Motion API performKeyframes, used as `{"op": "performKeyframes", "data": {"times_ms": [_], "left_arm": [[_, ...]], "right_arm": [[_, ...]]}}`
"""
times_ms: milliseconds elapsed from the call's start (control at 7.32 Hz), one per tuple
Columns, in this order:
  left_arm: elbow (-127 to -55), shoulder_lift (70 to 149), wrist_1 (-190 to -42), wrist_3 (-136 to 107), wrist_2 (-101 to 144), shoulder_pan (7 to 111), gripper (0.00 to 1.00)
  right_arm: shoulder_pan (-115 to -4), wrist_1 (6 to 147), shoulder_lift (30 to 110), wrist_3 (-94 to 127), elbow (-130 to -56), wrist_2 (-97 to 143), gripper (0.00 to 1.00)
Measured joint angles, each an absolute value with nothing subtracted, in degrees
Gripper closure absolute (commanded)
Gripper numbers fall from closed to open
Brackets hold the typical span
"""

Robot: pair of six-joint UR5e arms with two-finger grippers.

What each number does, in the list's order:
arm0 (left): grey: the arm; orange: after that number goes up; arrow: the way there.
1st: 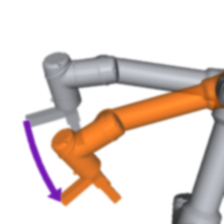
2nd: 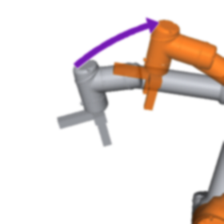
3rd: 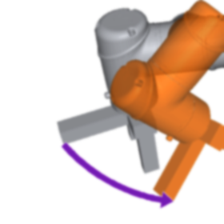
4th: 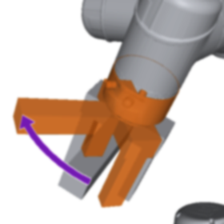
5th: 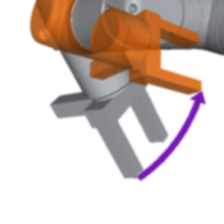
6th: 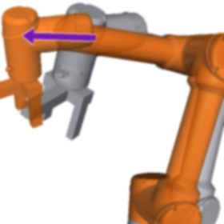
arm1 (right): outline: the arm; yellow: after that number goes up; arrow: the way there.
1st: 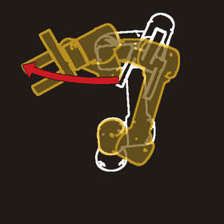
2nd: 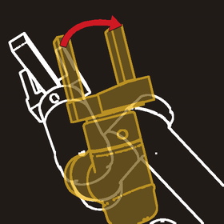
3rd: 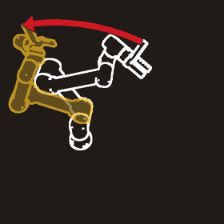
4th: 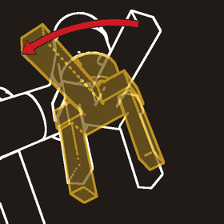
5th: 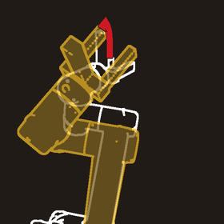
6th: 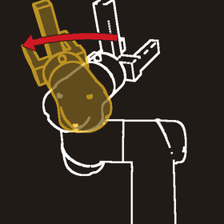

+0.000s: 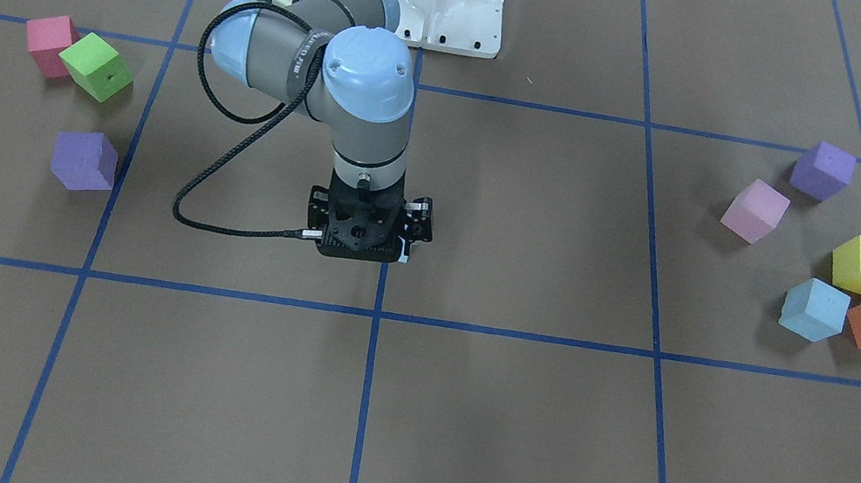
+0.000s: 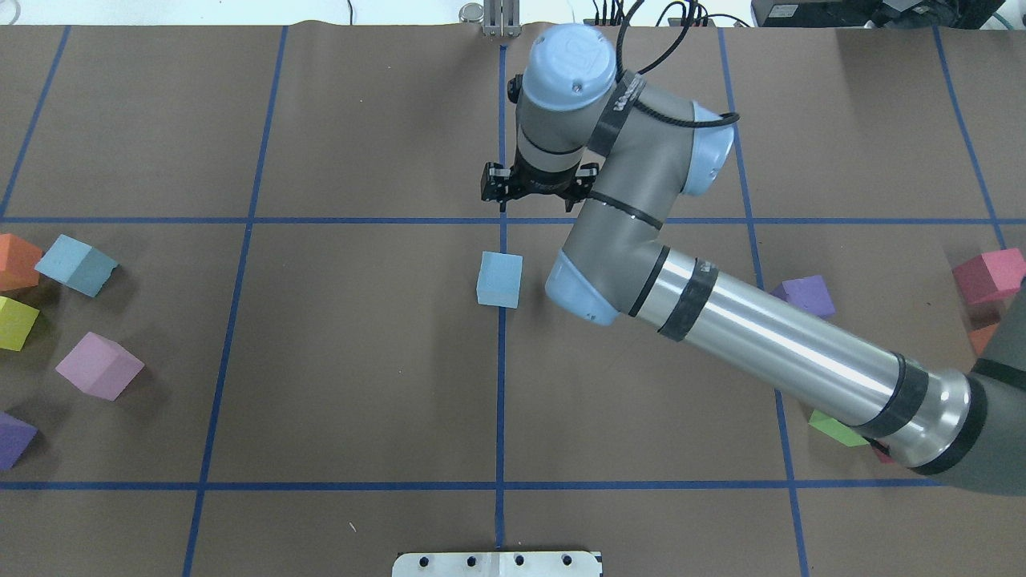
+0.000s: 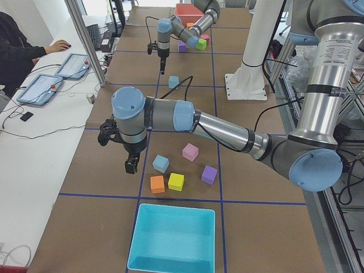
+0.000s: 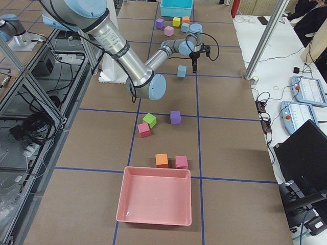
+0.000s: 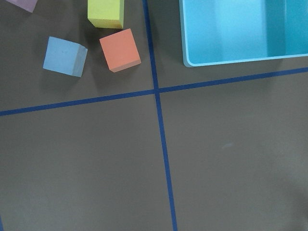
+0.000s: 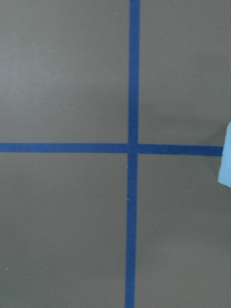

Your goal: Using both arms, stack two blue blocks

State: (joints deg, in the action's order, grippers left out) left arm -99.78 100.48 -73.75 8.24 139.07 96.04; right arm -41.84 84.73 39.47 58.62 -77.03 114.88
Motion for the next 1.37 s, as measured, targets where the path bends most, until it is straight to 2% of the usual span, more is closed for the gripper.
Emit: {"op": "performKeyframes", "data": {"times_ms": [410,956,1366], "left_arm": [[-97.1,104.2,-74.8,5.0,139.5,88.9,0.02],[-88.0,107.8,-83.9,1.3,139.4,82.0,0.02],[-86.0,108.1,-89.4,-3.9,139.2,76.8,0.02]], "right_arm": [[-59.5,89.5,47.2,36.4,-79.7,123.9,0.00],[-82.4,97.0,57.6,8.4,-80.9,132.5,0.00],[-90.1,102.5,61.5,-4.3,-81.4,132.9,0.00]]}}
